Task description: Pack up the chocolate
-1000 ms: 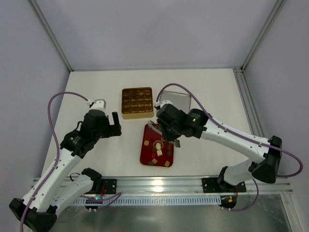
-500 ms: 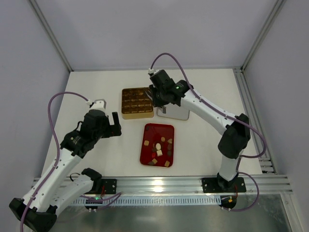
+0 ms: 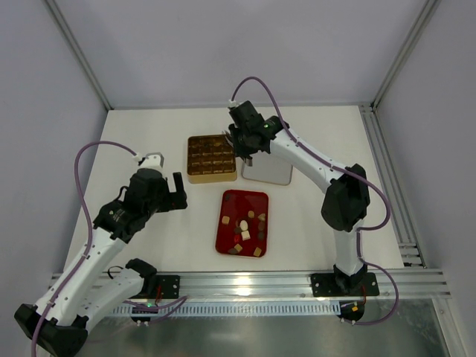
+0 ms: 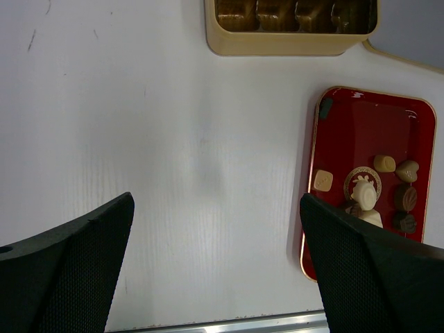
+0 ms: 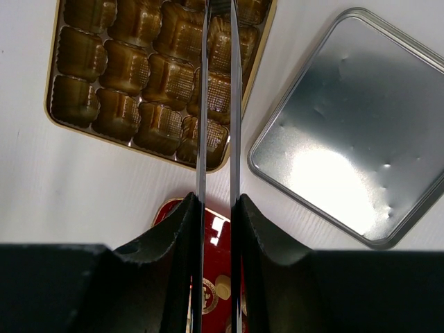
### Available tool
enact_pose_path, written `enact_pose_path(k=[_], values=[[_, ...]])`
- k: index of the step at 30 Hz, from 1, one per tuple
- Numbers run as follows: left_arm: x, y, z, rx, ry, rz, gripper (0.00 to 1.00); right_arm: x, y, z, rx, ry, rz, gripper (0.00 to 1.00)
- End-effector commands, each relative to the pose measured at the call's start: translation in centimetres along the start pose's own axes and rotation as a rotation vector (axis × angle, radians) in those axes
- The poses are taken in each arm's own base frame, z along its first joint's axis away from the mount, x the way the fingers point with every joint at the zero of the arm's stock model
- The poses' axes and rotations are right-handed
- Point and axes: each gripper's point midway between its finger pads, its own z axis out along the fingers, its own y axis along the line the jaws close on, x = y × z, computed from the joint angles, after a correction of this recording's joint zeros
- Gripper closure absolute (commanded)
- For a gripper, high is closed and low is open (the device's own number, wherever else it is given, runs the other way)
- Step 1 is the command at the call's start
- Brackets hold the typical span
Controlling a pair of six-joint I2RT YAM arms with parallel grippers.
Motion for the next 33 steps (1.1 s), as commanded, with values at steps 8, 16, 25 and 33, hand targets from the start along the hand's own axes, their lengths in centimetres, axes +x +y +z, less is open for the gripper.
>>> enact_pose_path(k=[8, 16, 25, 33], values=[[-0.5, -0.1, 0.2, 0.002, -0.021, 0.003, 0.0, -1.6, 0.5, 0.6, -0.026, -0.051, 0.018, 0.68], [-0.5, 0.0, 0.2, 0.0, -0.019, 0.004, 0.0, -1.4, -0.1, 1.0, -0.012, -0.039, 0.02, 0.67], [-0.5, 0.0, 0.2, 0.0, -0.02, 0.002, 0.0, -1.4, -0.2, 1.0, -0.004, -0.035, 0.019, 0.62], [-0.5, 0.0, 0.2, 0.0, -0.02, 0.002, 0.0, -2.3, -0.1, -0.9, -0.017, -0.059, 0.018, 0.61]])
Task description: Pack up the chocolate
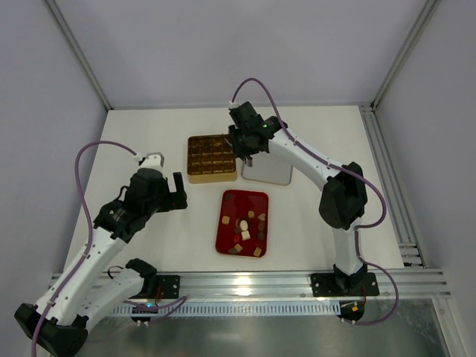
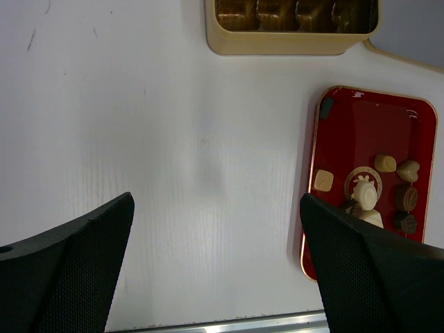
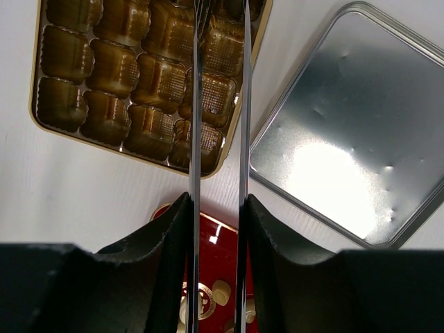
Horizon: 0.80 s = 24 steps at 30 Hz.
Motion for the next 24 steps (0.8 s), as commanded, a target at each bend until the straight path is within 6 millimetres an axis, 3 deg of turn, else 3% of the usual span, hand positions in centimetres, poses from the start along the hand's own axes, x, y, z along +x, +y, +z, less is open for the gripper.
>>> enact_pose_path(k=[1, 6, 9, 10, 11, 12, 13, 14, 16, 18, 19, 22, 24], values=[[-0.6, 0.0, 0.1, 0.003, -0.025, 0.002, 0.0, -2.9, 0.6, -3.5, -0.035, -0.09, 0.013, 0.62], [-0.6, 0.0, 0.1, 0.003, -0.024, 0.001, 0.0, -2.0, 1.0, -8.0, -0.068, -0.127, -0.003, 0.62], [-0.6, -0.1, 0.1, 0.004, -0.024, 0.001, 0.0, 0.1, 1.1, -10.9, -0.09, -0.128, -0.008, 0.61], [-0.6, -0.1, 0.0, 0.006, -0.025, 0.0, 0.0, 1.1, 2.1, -11.7, -0.112, -0.124, -0.021, 0.62], [-0.6, 0.0, 0.0, 0.003, -0.026, -0.001, 0.0, 2.4, 1.8, -13.2, -0.113, -0.129, -0.025, 0.62], [-0.6, -0.1, 0.0, 0.005, -0.027, -0.002, 0.0, 4.0, 3.0, -14.1, -0.133, -0.114, -0.052, 0.61], [-0.6, -0.1, -0.1, 0.006, -0.028, 0.0, 0.0, 6.1, 3.1, -14.3, -0.129, -0.08, -0.057, 0.61], [-0.7, 0.0, -0.1, 0.005, -0.03, -0.003, 0.0, 6.7, 3.2, -15.8, -0.139, -0.096, -0.059, 0.62], [-0.7, 0.0, -0.1, 0.004, -0.032, -0.002, 0.0, 10.7, 4.4, -17.0, -0.154, -0.033, -0.107, 0.61], [-0.7, 0.0, -0.1, 0.004, -0.032, -0.004, 0.0, 13.2, 4.9, -18.6, -0.187, 0.005, -0.092, 0.62], [-0.8, 0.0, -0.2, 0.006, -0.036, -0.004, 0.0, 15.7, 5.3, -18.7, -0.195, 0.052, -0.119, 0.61], [-0.7, 0.0, -0.1, 0.007, -0.034, -0.006, 0.0, 20.0, 5.7, -19.6, -0.209, 0.139, -0.111, 0.62], [-0.7, 0.0, -0.1, 0.006, -0.033, -0.004, 0.0, 22.0, 5.7, -20.0, -0.202, 0.184, -0.131, 0.61]])
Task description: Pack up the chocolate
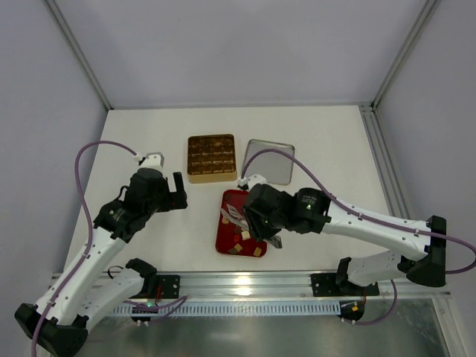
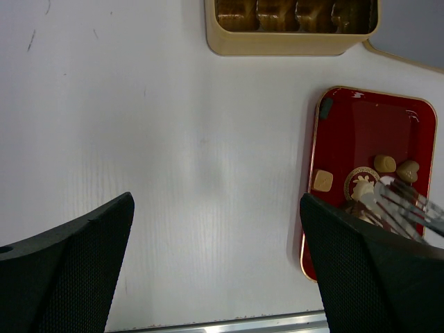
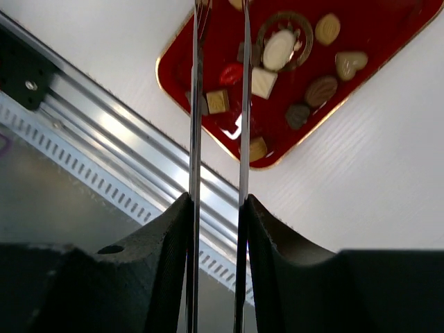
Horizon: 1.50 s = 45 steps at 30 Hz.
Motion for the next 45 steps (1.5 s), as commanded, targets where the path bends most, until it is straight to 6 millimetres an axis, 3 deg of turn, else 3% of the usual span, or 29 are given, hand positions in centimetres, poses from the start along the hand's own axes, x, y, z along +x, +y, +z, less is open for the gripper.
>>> enact_pose_path(k=[1, 9, 16, 45], values=[[-0.7, 0.0, -0.1, 0.006, -0.031, -0.003, 0.0, 3.4, 0.3, -0.4, 0.031, 0.081, 0.051, 0.61], [-0.6, 0.0, 0.0, 0.003, -0.028, -0.002, 0.0, 6.8, 1.7, -0.2, 0.013, 0.164, 0.04, 0.61], [-0.6, 0.0, 0.0, 0.005, -0.025, 0.0, 0.0, 7.9, 1.6, 0.2, 0.023, 0.197, 0.039, 0.62], [-0.7, 0.1, -0.3, 0.003, -0.038, -0.004, 0.0, 8.0, 1.4, 2.5, 0.069, 0.234, -0.008, 0.61]])
